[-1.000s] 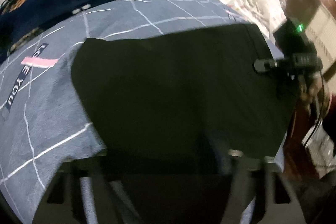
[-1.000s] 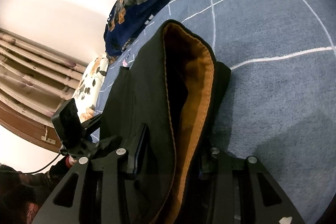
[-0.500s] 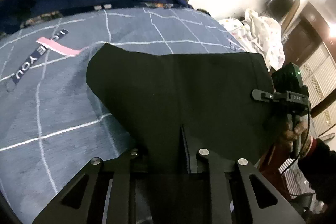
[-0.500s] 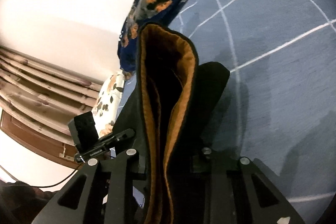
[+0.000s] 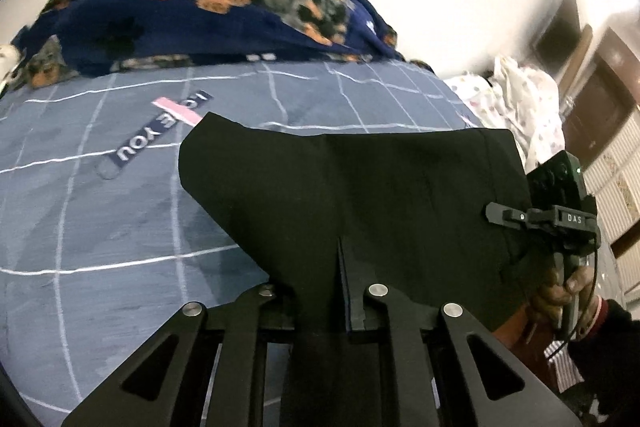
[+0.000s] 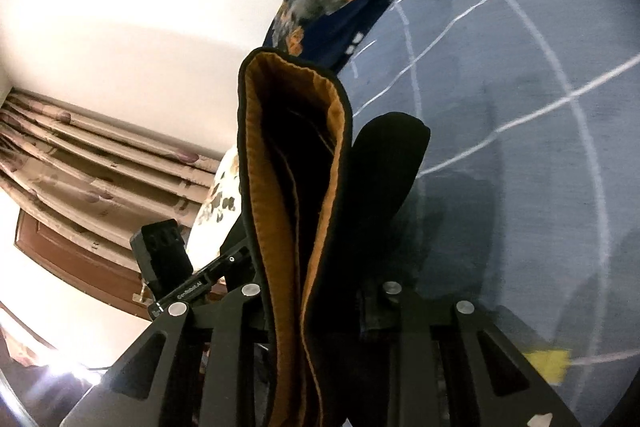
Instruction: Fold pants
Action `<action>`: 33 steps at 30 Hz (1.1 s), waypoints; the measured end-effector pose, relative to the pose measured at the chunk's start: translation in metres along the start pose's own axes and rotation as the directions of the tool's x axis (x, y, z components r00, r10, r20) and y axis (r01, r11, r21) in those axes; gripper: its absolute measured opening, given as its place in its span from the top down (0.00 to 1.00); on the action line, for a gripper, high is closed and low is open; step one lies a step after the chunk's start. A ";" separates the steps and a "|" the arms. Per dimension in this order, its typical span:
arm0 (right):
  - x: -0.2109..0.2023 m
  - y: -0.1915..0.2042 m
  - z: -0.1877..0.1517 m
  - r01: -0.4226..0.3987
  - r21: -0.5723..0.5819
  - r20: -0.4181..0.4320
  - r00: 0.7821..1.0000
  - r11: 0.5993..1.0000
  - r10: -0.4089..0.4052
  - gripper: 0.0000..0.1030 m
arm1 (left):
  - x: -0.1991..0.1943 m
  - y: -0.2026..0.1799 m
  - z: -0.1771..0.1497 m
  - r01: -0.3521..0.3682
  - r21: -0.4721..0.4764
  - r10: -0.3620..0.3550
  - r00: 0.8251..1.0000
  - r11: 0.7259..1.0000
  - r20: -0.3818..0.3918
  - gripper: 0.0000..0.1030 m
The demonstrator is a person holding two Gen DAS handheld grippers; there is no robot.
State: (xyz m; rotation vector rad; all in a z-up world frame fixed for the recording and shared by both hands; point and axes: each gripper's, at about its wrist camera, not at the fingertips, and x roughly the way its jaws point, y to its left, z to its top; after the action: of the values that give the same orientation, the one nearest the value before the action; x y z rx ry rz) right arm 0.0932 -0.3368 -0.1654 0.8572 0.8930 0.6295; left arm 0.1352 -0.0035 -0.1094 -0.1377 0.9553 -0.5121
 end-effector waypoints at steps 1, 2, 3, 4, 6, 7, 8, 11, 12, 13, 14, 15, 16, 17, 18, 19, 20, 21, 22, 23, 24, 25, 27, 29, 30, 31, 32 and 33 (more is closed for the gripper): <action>0.005 0.003 0.001 -0.001 -0.003 -0.004 1.000 1.000 0.001 0.77 | -0.004 0.004 0.001 -0.010 -0.003 0.010 1.000 1.000 0.006 0.87; 0.011 0.008 0.003 0.001 -0.008 -0.010 1.000 1.000 -0.001 0.77 | -0.008 0.008 0.001 -0.019 -0.006 0.019 1.000 1.000 0.014 0.87; 0.015 0.010 0.003 0.001 -0.011 -0.013 1.000 1.000 -0.001 0.77 | -0.013 0.013 0.003 -0.026 -0.011 0.026 0.999 1.000 0.025 0.87; 0.021 0.015 0.006 -0.002 -0.015 -0.018 1.000 1.000 0.001 0.77 | -0.016 0.017 0.004 -0.032 -0.015 0.033 0.999 0.999 0.033 0.87; 0.031 0.024 0.010 -0.008 -0.024 -0.023 1.000 1.000 0.007 0.77 | -0.023 0.027 0.009 -0.047 -0.029 0.049 0.997 0.998 0.053 0.87; 0.036 0.028 0.012 -0.011 -0.029 -0.026 1.000 1.000 0.010 0.77 | -0.026 0.032 0.010 -0.051 -0.036 0.053 0.997 0.998 0.060 0.87; 0.044 0.034 0.016 -0.016 -0.035 -0.030 0.999 0.999 0.015 0.77 | -0.030 0.038 0.012 -0.059 -0.046 0.062 0.996 0.997 0.070 0.87; 0.063 0.045 0.024 -0.028 -0.045 -0.042 0.999 0.999 0.026 0.77 | -0.040 0.057 0.020 -0.079 -0.079 0.086 0.992 0.994 0.097 0.87; 0.071 0.049 0.028 -0.032 -0.048 -0.047 0.998 0.998 0.030 0.77 | -0.043 0.063 0.022 -0.085 -0.087 0.094 0.990 0.993 0.102 0.87; 0.078 0.052 0.031 -0.037 -0.050 -0.052 0.998 0.998 0.034 0.77 | -0.046 0.069 0.025 -0.094 -0.097 0.104 0.989 0.991 0.108 0.87; 0.085 0.054 0.034 -0.042 -0.050 -0.056 0.998 0.998 0.039 0.77 | -0.048 0.075 0.027 -0.103 -0.106 0.115 0.987 0.989 0.113 0.87; 0.094 0.058 0.038 -0.047 -0.052 -0.062 0.997 0.998 0.044 0.77 | -0.050 0.081 0.030 -0.111 -0.114 0.124 0.985 0.987 0.119 0.87; 0.104 0.061 0.043 -0.053 -0.057 -0.069 0.996 0.997 0.049 0.77 | -0.053 0.088 0.033 -0.121 -0.123 0.136 0.983 0.985 0.125 0.87; 0.112 0.064 0.047 -0.059 -0.058 -0.074 0.996 0.997 0.054 0.77 | -0.055 0.093 0.036 -0.129 -0.129 0.146 0.981 0.983 0.130 0.87; 0.119 0.067 0.050 -0.065 -0.057 -0.078 0.995 0.996 0.061 0.77 | -0.056 0.099 0.039 -0.139 -0.134 0.157 0.978 0.981 0.135 0.87; 0.127 0.070 0.054 -0.071 -0.059 -0.083 0.994 0.996 0.066 0.77 | -0.058 0.103 0.041 -0.148 -0.137 0.167 0.976 0.979 0.139 0.87; 0.135 0.073 0.058 -0.075 -0.062 -0.088 0.994 0.995 0.070 0.77 | -0.059 0.108 0.043 -0.157 -0.140 0.176 0.974 0.978 0.142 0.87; 0.141 0.075 0.060 -0.080 -0.063 -0.092 0.993 0.995 0.074 0.77 | -0.060 0.114 0.046 -0.166 -0.144 0.187 0.971 0.976 0.146 0.87; 0.147 0.077 0.064 -0.086 -0.063 -0.095 0.992 0.994 0.079 0.77 | -0.060 0.120 0.049 -0.174 -0.147 0.196 0.969 0.974 0.150 0.87; 0.156 0.079 0.068 -0.091 -0.066 -0.099 0.991 0.994 0.084 0.77 | -0.060 0.124 0.052 -0.182 -0.146 0.204 0.967 0.972 0.152 0.87; 0.160 0.079 0.071 -0.094 -0.067 -0.101 0.991 0.993 0.087 0.77 | -0.060 0.130 0.056 -0.197 -0.144 0.219 0.963 0.970 0.155 0.87; 0.166 0.080 0.075 -0.096 -0.067 -0.104 0.991 0.993 0.089 0.77 | -0.059 0.134 0.059 -0.207 -0.142 0.228 0.961 0.968 0.157 0.87; 0.179 0.081 0.084 -0.103 -0.064 -0.108 0.989 0.993 0.096 0.77 | -0.058 0.145 0.065 -0.224 -0.138 0.245 0.956 0.965 0.161 0.87; 0.192 0.081 0.093 -0.108 -0.062 -0.110 0.989 0.992 0.100 0.77 | -0.056 0.154 0.072 -0.235 -0.137 0.255 0.953 0.962 0.162 0.87; 0.196 0.081 0.098 -0.110 -0.062 -0.111 0.988 0.992 0.102 0.77 | -0.054 0.161 0.077 -0.240 -0.139 0.261 0.951 0.961 0.164 0.87; 0.201 0.082 0.102 -0.112 -0.063 -0.112 0.988 0.992 0.104 0.77 | -0.053 0.165 0.080 -0.244 -0.141 0.266 0.950 0.960 0.165 0.87; 0.208 0.083 0.108 -0.114 -0.064 -0.114 0.988 0.991 0.106 0.77 | -0.051 0.169 0.084 -0.247 -0.142 0.269 0.949 0.958 0.166 0.87; 0.212 0.084 0.111 -0.116 -0.066 -0.114 0.988 0.991 0.108 0.77 | -0.049 0.175 0.090 -0.253 -0.143 0.276 0.946 0.957 0.169 0.87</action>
State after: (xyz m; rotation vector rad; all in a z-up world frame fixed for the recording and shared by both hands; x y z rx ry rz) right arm 0.2829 -0.1709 -0.1413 0.8173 0.9204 0.8089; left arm 0.2469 0.1629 -0.0792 -0.1598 0.8042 -0.1888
